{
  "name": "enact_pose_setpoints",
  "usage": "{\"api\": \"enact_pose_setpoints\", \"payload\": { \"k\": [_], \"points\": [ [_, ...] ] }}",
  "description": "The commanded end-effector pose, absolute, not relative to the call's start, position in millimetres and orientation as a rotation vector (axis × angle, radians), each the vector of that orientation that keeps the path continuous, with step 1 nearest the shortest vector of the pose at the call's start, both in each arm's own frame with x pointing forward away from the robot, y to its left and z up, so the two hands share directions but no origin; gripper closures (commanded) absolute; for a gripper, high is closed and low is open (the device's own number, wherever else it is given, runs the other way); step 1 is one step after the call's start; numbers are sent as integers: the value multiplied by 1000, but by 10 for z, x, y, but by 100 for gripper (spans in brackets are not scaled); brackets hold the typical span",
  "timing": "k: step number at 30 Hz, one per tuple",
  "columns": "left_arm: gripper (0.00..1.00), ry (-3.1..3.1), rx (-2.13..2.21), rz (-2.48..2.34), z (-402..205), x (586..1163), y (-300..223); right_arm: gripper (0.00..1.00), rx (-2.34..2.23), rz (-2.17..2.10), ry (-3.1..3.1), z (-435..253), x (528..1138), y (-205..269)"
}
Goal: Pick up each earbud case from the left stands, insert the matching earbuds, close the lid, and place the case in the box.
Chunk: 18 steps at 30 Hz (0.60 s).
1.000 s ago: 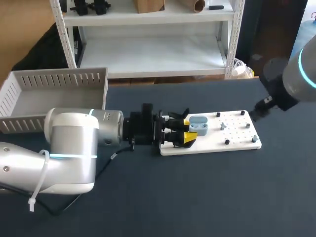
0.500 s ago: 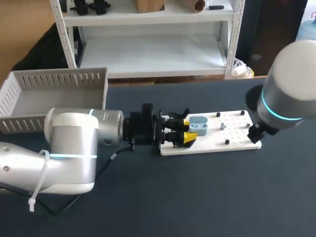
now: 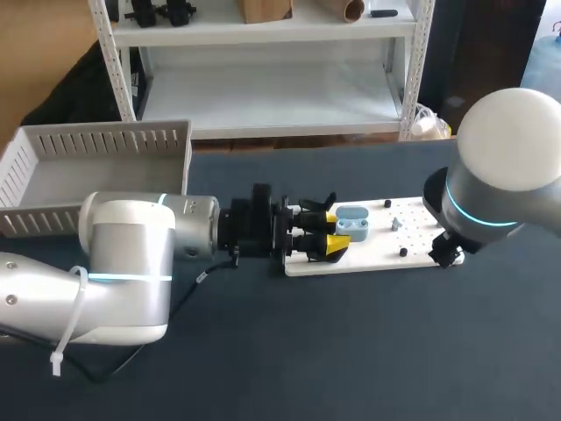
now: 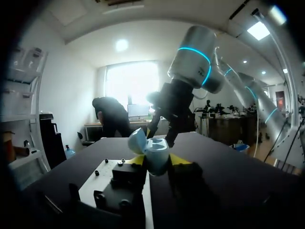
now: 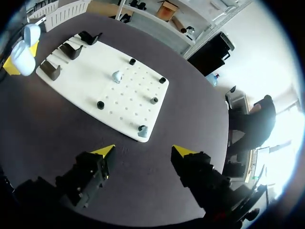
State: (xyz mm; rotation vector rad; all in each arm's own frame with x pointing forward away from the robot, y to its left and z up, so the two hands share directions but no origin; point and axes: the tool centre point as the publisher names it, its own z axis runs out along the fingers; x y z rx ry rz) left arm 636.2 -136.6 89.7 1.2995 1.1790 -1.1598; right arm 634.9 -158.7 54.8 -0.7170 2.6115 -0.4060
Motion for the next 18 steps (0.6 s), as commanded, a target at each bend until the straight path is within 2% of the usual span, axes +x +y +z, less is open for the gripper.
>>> {"api": "enact_pose_setpoints", "payload": {
  "k": [1,3,4,6,7,8,18],
  "points": [
    [100,1177,1300,-1161,888,6369,-1367,30,-715,-411,2616,473,6414,-1530],
    [100,1177,1300,-1161,888,6369,-1367,32,-714,-411,2618,450,6430,-1511],
    [100,1177,1300,-1161,888,6369,-1367,38,-712,-408,2620,441,6436,-1503],
    [100,1177,1300,-1161,888,6369,-1367,42,-710,-406,2622,418,6453,-1488],
    [100,1177,1300,-1161,888,6369,-1367,51,-709,-405,2623,405,6462,-1484],
    [100,1177,1300,-1161,888,6369,-1367,52,-708,-405,2624,395,6471,-1481],
    [100,1177,1300,-1161,888,6369,-1367,51,-689,-399,2638,319,6505,-1499]
  ]
}}
